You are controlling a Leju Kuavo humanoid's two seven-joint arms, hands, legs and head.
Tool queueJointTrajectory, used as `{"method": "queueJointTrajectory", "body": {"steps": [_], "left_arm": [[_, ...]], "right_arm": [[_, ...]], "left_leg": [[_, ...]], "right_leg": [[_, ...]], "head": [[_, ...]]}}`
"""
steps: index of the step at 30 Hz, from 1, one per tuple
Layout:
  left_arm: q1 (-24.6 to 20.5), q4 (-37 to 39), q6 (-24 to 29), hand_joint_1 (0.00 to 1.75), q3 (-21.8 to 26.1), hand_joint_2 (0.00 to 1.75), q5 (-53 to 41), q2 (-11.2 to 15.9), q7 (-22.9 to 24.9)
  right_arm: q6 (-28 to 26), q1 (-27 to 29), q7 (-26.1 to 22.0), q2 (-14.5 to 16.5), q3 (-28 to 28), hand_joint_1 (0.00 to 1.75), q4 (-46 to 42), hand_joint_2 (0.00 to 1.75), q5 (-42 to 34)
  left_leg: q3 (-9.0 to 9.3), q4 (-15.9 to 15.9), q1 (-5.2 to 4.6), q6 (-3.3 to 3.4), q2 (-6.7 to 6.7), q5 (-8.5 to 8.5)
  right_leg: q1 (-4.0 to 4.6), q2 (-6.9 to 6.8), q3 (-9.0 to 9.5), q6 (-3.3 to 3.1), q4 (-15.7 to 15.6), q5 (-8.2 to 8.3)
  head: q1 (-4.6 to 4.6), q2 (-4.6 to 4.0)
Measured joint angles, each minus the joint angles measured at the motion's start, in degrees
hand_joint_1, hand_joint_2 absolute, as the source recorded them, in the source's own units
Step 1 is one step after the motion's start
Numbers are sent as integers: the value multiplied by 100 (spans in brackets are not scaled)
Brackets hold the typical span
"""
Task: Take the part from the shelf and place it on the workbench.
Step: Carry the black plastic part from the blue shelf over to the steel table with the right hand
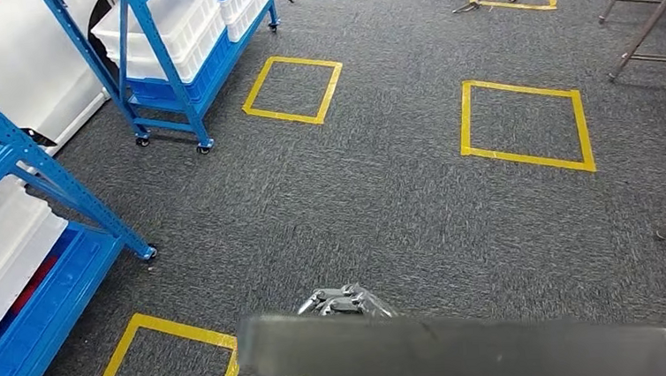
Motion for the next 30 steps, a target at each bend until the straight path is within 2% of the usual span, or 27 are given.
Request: {"method": "queueJointTrajectory", "body": {"steps": [1, 2, 3, 4, 6, 7, 8, 10, 12, 14, 15, 16, 17, 18, 19, 21, 22, 23, 25, 27, 28, 30], "left_arm": [[6, 1, 8, 0, 3, 175, 29, -34, -13], [8, 2, 16, 0, 6, 175, 55, -65, -24], [7, 2, 26, 0, 9, 175, 75, -91, -34], [6, 2, 33, 0, 13, 175, 91, -111, -41], [3, 3, 55, 0, 21, 175, 109, -134, -43], [3, 3, 76, 0, 30, 175, 117, -142, -34], [3, 4, 103, 0, 41, 175, 123, -149, -19], [-3, 4, 147, 0, 56, 175, 132, -168, 10], [-12, 3, 164, 0, 60, 175, 135, -190, 18], [-6, 3, 169, 0, 63, 175, 134, -198, 19], [3, 4, 170, 0, 64, 175, 134, -198, 19], [10, 4, 171, 0, 66, 175, 134, -198, 20], [12, 4, 172, 0, 67, 175, 132, -199, 20], [10, 4, 175, 0, 67, 175, 120, -200, 24], [6, 4, 180, 0, 66, 175, 100, -200, 30], [0, 3, 193, 0, 65, 175, 63, -200, 39], [2, 3, 203, 0, 65, 175, 59, -193, 32], [4, 2, 212, 0, 66, 175, 64, -180, 15], [3, -3, 224, 0, 67, 175, 83, -140, -42], [0, -18, 223, 0, 68, 175, 111, -97, -120], [4, -25, 218, 0, 72, 175, 128, -77, -163], [23, -32, 199, 0, 85, 175, 154, -42, -228]], "right_arm": [[31, -39, 1, 1, 51, 175, 43, 175, -15], [54, -81, 1, 3, 96, 175, 90, 175, -31], [69, -124, -1, 6, 136, 175, 132, 175, -47], [81, -167, -3, 10, 169, 175, 169, 175, -62], [104, -240, -20, 25, 209, 175, 217, 175, -93], [117, -277, -36, 35, 224, 175, 241, 175, -120], [128, -312, -50, 45, 237, 175, 267, 175, -149], [138, -381, -67, 61, 262, 175, 324, 175, -200], [137, -445, -70, 69, 277, 175, 370, 175, -225], [136, -502, -72, 83, 291, 175, 415, 175, -235], [136, -518, -72, 91, 297, 175, 438, 175, -237], [136, -526, -72, 97, 301, 175, 462, 175, -237], [136, -527, -72, 100, 303, 175, 484, 175, -239], [135, -528, -72, 100, 305, 175, 503, 175, -244], [134, -529, -73, 100, 306, 175, 516, 175, -254], [130, -540, -75, 101, 307, 175, 523, 175, -288], [130, -545, -78, 104, 308, 175, 520, 175, -307], [132, -545, -85, 107, 308, 175, 517, 175, -326], [148, -527, -102, 113, 308, 175, 505, 175, -353], [176, -512, -128, 128, 308, 175, 482, 175, -378], [194, -513, -143, 151, 307, 175, 471, 175, -394], [224, -522, -163, 205, 306, 175, 467, 175, -424]], "left_leg": [[-116, 231, 5, -9, -4, -47], [-135, 248, 11, -15, -5, 24], [-47, 38, 21, -17, -11, 198], [126, -350, 37, -17, -52, 429], [448, -1059, 61, 5, -242, 699], [528, -1241, 62, 29, -318, 739], [546, -1288, 49, 60, -351, 720], [545, -1315, 43, 141, -270, 758], [549, -1360, 57, 231, -180, 803], [541, -1382, 47, 289, -77, 824], [533, -1381, 35, 303, -20, 824], [529, -1379, 24, 307, 39, 822], [527, -1378, 17, 309, 93, 820], [529, -1376, 10, 307, 144, 816], [536, -1376, 5, 302, 190, 811], [553, -1367, -18, 271, 268, 791], [558, -1364, -31, 244, 301, 781], [562, -1362, -43, 214, 342, 770], [575, -1373, -52, 150, 427, 756], [541, -1250, -38, 90, 345, 637], [454, -1033, -27, 63, 242, 490], [132, -306, -5, 25, 55, 113]], "right_leg": [[0, 59, -3, 0, 4, 3], [-1, 119, -3, 3, 11, 5], [-4, 177, 0, 10, 21, 4], [-8, 235, 2, 24, 38, -1], [-3, 337, -19, 79, 82, -11], [-3, 380, -40, 116, 99, -7], [-7, 419, -61, 156, 103, 6], [-20, 478, -90, 228, 97, 30], [-15, 337, -174, 283, 257, -86], [-17, 94, -462, 328, 870, -428], [-25, 35, -649, 347, 1261, -601], [-34, 5, -800, 361, 1582, -707], [-40, -8, -854, 365, 1706, -704], [-43, -23, -793, 360, 1602, -598], [-42, -55, -623, 342, 1291, -422], [0, -246, -190, 274, 486, -130], [29, -327, -55, 238, 222, -69], [57, -375, 3, 208, 89, -62], [65, -292, -6, 157, 45, -55], [30, -192, 2, 93, -4, -20], [9, -145, 11, 61, -27, -3], [3, -45, 7, 27, -31, 5]], "head": [[0, 0], [0, 0], [0, 0], [0, 0], [0, 0], [1, 0], [1, 0], [1, 0], [2, 0], [3, 0], [2, 0], [2, 0], [2, 0], [2, 0], [2, 0], [2, 0], [2, 0], [2, 0], [2, 0], [2, 0], [2, 0], [1, 0]]}}
